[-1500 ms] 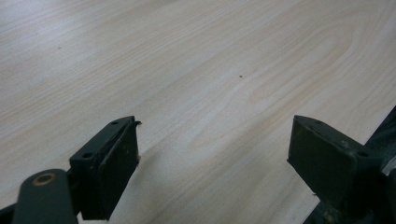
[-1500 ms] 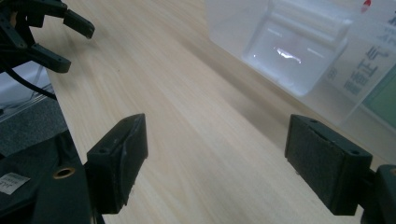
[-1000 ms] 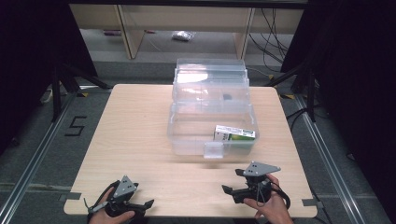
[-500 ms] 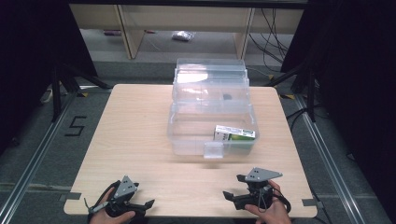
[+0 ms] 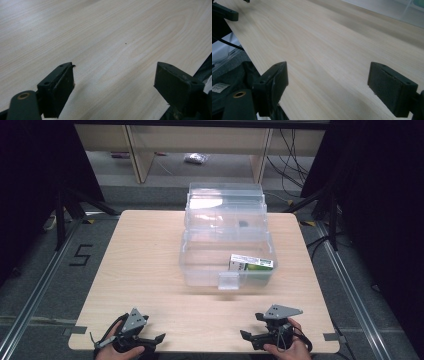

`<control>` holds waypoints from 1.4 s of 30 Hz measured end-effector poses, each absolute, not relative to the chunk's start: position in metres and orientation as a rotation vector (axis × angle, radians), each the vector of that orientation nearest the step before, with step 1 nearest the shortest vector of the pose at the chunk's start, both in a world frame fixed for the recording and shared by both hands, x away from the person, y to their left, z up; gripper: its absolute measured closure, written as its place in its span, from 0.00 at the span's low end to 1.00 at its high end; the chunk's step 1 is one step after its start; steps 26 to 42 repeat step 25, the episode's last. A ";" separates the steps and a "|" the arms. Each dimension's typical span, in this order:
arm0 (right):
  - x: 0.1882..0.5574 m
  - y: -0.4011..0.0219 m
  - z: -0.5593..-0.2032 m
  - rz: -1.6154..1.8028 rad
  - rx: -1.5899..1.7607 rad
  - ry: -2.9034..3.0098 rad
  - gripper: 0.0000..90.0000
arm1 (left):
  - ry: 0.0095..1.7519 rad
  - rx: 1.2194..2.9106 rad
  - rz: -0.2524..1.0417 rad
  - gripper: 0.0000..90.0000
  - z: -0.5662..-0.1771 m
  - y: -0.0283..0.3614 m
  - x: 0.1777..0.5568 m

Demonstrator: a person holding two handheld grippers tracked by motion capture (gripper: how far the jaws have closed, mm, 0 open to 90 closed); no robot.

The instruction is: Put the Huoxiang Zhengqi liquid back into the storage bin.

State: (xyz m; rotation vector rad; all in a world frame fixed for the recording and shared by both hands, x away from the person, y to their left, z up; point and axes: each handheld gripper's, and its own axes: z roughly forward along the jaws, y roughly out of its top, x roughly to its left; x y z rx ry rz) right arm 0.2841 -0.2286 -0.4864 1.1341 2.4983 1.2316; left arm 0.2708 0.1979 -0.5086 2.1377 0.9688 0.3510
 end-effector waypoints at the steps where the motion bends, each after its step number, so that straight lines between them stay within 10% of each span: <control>1: 0.281 -0.228 -0.487 1.225 1.195 2.495 0.20 | 0.973 2.138 0.363 0.17 -0.509 0.198 0.272; 42: 0.275 -0.233 -0.491 1.158 1.216 2.492 0.20 | 0.980 2.129 0.363 0.17 -0.509 0.199 0.272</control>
